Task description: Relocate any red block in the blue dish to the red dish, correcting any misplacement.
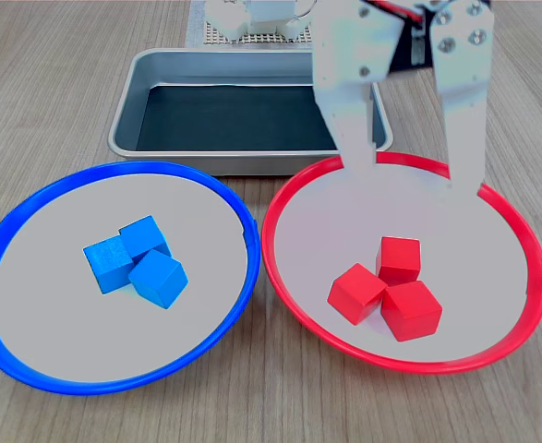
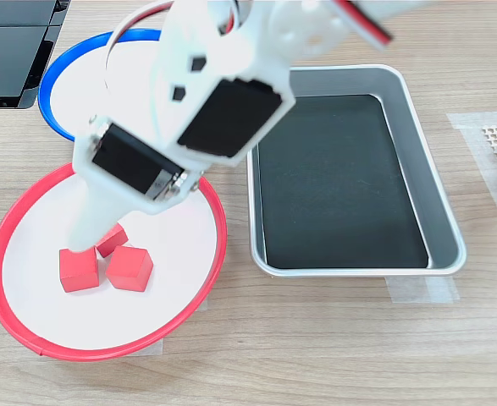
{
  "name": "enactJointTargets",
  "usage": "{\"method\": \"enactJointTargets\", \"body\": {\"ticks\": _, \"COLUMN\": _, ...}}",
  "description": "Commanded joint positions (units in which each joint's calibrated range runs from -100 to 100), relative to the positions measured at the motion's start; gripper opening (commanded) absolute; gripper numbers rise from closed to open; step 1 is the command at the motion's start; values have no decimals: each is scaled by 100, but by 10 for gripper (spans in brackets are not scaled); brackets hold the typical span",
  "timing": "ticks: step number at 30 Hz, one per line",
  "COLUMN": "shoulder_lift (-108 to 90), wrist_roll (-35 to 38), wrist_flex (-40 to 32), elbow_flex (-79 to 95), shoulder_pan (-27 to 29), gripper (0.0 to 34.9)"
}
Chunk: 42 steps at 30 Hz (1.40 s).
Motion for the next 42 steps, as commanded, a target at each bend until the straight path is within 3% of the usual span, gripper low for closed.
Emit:
{"method": "enactJointTargets", "body": {"ticks": 1, "shoulder_lift": -1061, "wrist_roll": -93, "wrist_flex": -70, "elbow_flex": 343, "shoulder_pan": 166, "gripper": 96}}
{"method": "enactJointTargets", "body": {"ticks": 3, "shoulder_lift": -1530, "wrist_roll": -195, "wrist_flex": -103, "elbow_flex": 643, "shoulder_pan": 241, "gripper": 70}}
{"method": "enactJointTargets", "body": {"ticks": 6, "shoulder_lift": -2272, "wrist_roll": -459, "wrist_flex": -334, "elbow_flex": 1153, "shoulder_pan": 364, "gripper": 4}}
{"method": "enactJointTargets", "body": {"ticks": 13, "shoulder_lift": -3876, "wrist_roll": -1475, "wrist_flex": -879, "elbow_flex": 2637, "shoulder_pan": 778, "gripper": 4}}
{"method": "enactJointTargets", "body": {"ticks": 23, "shoulder_lift": -6656, "wrist_roll": -2388, "wrist_flex": -904, "elbow_flex": 5522, "shoulder_pan": 1154, "gripper": 4}}
{"method": "enactJointTargets", "body": {"ticks": 28, "shoulder_lift": -8891, "wrist_roll": -2945, "wrist_flex": -293, "elbow_flex": 7279, "shoulder_pan": 1201, "gripper": 4}}
{"method": "enactJointTargets", "body": {"ticks": 42, "shoulder_lift": -10929, "wrist_roll": -3336, "wrist_flex": 483, "elbow_flex": 8954, "shoulder_pan": 1267, "gripper": 4}}
